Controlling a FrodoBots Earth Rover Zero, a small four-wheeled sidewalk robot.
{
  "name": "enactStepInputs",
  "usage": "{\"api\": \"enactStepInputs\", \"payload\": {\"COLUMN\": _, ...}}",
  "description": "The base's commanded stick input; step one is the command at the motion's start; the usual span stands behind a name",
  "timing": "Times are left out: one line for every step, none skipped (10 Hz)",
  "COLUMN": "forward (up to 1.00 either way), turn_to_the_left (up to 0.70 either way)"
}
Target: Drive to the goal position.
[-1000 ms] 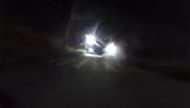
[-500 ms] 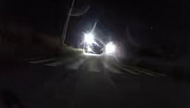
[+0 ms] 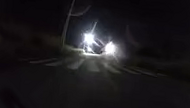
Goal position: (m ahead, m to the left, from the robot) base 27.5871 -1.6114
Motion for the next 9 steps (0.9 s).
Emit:
{"api": "enactStepInputs", "payload": {"forward": 0.7, "turn_to_the_left": 0.0}}
{"api": "enactStepInputs", "payload": {"forward": 0.7, "turn_to_the_left": 0.0}}
{"api": "enactStepInputs", "payload": {"forward": 0.7, "turn_to_the_left": 0.0}}
{"api": "enactStepInputs", "payload": {"forward": 0.7, "turn_to_the_left": 0.0}}
{"api": "enactStepInputs", "payload": {"forward": 0.7, "turn_to_the_left": 0.0}}
{"api": "enactStepInputs", "payload": {"forward": 0.7, "turn_to_the_left": 0.0}}
{"api": "enactStepInputs", "payload": {"forward": 0.7, "turn_to_the_left": 0.0}}
{"api": "enactStepInputs", "payload": {"forward": 0.7, "turn_to_the_left": 0.0}}
{"api": "enactStepInputs", "payload": {"forward": 0.7, "turn_to_the_left": 0.0}}
